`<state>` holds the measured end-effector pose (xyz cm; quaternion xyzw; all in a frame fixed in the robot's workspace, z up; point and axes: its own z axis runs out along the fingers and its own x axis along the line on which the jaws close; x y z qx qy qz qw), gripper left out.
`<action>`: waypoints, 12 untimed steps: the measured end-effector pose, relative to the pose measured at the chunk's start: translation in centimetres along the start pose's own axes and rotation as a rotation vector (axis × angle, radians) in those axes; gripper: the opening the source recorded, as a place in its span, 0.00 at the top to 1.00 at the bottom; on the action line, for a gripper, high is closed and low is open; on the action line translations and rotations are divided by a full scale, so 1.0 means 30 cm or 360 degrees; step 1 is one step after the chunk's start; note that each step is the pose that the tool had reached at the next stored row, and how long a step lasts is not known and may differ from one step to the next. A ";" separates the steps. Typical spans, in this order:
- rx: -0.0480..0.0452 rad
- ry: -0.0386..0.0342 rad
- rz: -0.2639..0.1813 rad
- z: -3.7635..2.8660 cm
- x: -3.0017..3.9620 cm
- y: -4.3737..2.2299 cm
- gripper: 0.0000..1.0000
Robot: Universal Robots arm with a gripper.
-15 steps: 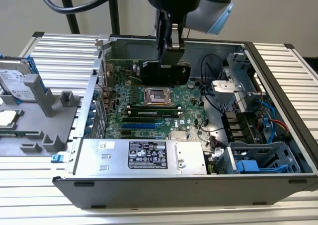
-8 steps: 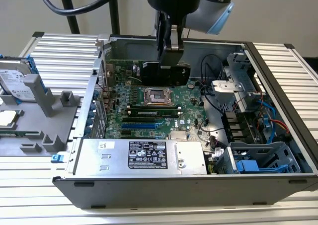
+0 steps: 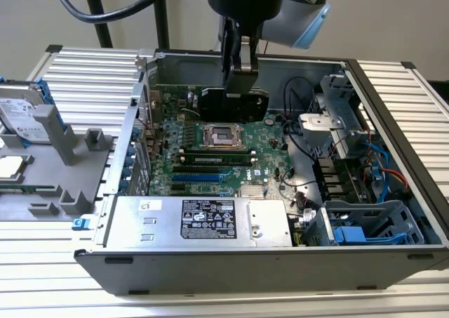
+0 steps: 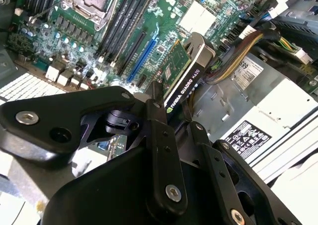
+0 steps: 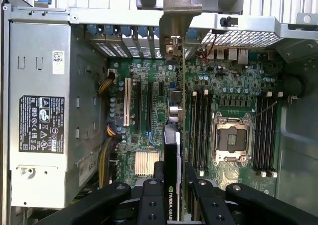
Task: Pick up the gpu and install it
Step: 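Insert the gpu into the slot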
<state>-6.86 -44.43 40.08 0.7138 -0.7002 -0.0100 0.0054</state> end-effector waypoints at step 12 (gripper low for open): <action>0.0000 0.0000 0.0001 0.005 0.000 0.000 1.00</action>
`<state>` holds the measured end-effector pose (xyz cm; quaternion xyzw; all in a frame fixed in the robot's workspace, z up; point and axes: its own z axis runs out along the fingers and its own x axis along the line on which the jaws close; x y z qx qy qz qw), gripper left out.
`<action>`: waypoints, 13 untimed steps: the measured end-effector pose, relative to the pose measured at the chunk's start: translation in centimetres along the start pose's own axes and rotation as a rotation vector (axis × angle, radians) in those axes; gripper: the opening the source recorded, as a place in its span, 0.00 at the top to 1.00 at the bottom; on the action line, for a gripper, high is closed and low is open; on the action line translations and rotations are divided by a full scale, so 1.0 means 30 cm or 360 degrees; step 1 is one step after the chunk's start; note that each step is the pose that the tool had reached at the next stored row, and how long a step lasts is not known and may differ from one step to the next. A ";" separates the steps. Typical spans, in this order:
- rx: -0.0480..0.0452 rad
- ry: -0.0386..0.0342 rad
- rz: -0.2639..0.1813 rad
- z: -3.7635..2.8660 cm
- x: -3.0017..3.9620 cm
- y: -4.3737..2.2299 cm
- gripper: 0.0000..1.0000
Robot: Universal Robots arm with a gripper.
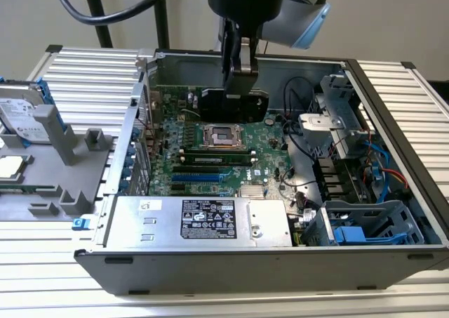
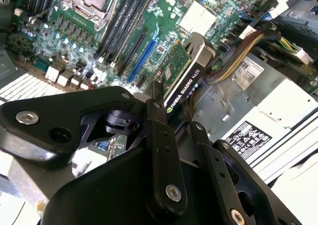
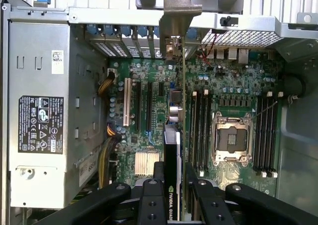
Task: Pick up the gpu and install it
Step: 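Insert the gpu into the slot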
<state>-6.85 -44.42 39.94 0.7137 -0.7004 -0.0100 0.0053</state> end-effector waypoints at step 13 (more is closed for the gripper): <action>0.0000 0.0000 0.0000 0.018 -0.001 -0.006 1.00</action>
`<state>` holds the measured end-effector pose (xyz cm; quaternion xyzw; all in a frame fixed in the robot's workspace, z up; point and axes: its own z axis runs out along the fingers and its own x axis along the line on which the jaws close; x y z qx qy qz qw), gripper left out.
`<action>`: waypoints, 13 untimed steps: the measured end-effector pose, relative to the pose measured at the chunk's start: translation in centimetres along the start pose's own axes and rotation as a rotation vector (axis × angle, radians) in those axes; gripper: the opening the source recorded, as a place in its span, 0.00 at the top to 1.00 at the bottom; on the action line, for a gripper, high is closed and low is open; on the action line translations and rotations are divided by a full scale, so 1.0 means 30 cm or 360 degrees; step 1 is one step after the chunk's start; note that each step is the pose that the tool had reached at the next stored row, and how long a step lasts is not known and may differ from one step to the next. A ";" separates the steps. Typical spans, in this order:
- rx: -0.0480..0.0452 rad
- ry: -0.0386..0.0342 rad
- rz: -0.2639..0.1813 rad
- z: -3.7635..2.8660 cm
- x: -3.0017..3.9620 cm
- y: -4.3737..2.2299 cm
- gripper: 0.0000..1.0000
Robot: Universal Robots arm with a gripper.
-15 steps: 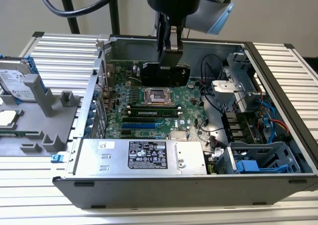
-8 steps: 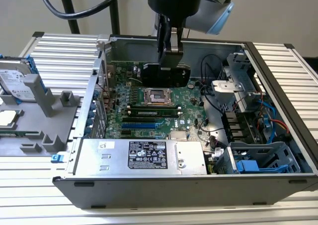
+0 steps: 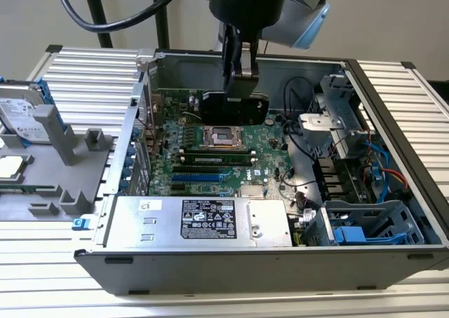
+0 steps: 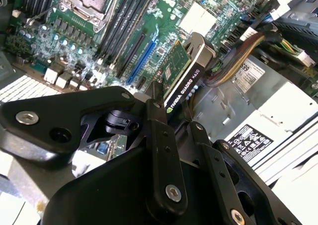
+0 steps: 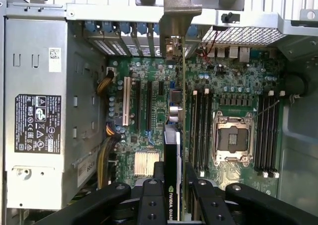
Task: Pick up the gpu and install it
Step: 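Insert the gpu into the slot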
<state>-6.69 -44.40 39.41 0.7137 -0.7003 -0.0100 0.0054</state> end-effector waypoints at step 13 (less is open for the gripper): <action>0.0000 0.0000 0.0000 0.019 -0.001 -0.001 1.00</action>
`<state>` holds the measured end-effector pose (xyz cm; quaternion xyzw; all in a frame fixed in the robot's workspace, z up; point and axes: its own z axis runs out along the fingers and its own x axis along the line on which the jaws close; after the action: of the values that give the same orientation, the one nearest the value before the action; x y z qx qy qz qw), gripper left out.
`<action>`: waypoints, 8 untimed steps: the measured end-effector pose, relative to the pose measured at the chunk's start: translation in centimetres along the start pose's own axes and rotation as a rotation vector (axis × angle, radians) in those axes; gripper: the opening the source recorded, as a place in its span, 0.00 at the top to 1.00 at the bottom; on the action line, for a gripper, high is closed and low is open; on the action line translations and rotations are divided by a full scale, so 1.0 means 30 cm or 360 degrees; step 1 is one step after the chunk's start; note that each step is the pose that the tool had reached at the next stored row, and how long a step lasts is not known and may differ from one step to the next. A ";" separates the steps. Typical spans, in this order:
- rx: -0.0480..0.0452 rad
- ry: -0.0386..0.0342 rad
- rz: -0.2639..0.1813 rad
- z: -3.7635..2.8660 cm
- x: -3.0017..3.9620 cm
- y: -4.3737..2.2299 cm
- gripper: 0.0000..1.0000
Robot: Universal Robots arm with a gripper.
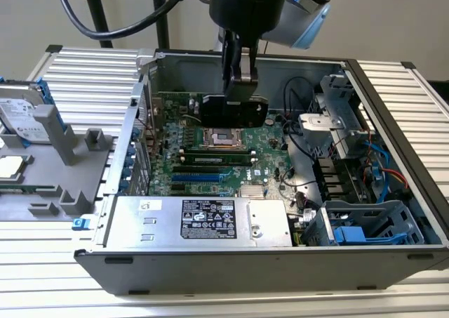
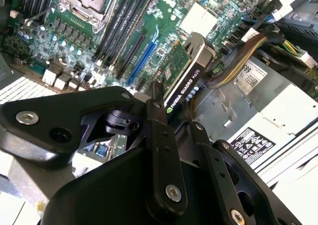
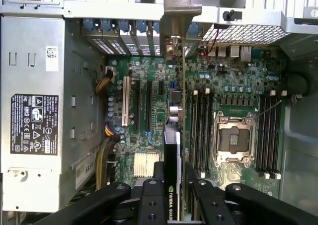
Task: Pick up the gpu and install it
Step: 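Insert the gpu into the slot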
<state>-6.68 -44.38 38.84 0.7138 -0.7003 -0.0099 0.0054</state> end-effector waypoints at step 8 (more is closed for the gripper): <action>0.0000 0.0000 0.0000 0.010 0.000 0.000 1.00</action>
<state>-6.68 -44.36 38.54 0.7137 -0.7003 -0.0098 0.0055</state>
